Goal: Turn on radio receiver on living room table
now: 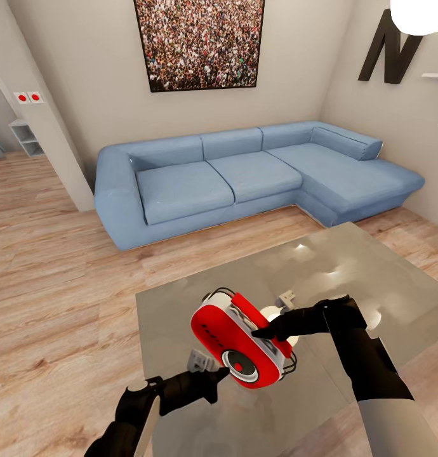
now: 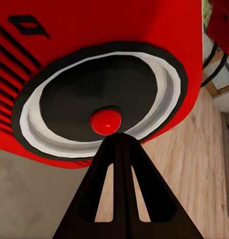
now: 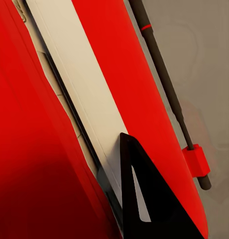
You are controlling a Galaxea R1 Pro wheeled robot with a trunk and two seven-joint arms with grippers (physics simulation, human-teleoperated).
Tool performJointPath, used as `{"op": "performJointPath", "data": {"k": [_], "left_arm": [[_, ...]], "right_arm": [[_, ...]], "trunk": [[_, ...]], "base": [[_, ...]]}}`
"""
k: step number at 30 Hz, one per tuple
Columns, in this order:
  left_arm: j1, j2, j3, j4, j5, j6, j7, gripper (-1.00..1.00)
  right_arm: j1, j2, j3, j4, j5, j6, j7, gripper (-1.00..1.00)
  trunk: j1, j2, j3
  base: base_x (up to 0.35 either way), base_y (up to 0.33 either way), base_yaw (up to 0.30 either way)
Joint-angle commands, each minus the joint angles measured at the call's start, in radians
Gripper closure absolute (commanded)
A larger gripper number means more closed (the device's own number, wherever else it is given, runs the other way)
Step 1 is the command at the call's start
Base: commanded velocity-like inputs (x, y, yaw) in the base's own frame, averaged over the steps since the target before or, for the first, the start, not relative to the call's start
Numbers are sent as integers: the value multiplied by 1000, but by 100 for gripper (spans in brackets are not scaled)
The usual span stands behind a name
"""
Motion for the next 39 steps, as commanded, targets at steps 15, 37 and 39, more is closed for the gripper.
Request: {"op": "performJointPath", "data": {"k": [15,37,39], "left_arm": [[-18,0,0,44,-3,-28,1,100],[-70,0,1,112,18,-69,1,100],[-71,0,1,114,23,-69,1,100]], "right_arm": [[0,1,1,0,-5,3,1,100],[1,20,2,2,-5,2,3,100],[1,20,2,2,-5,1,3,100]], "trunk": [[0,0,0],[0,0,0],[0,0,0]], "base": [[0,0,0],[0,0,0],[0,0,0]]}}
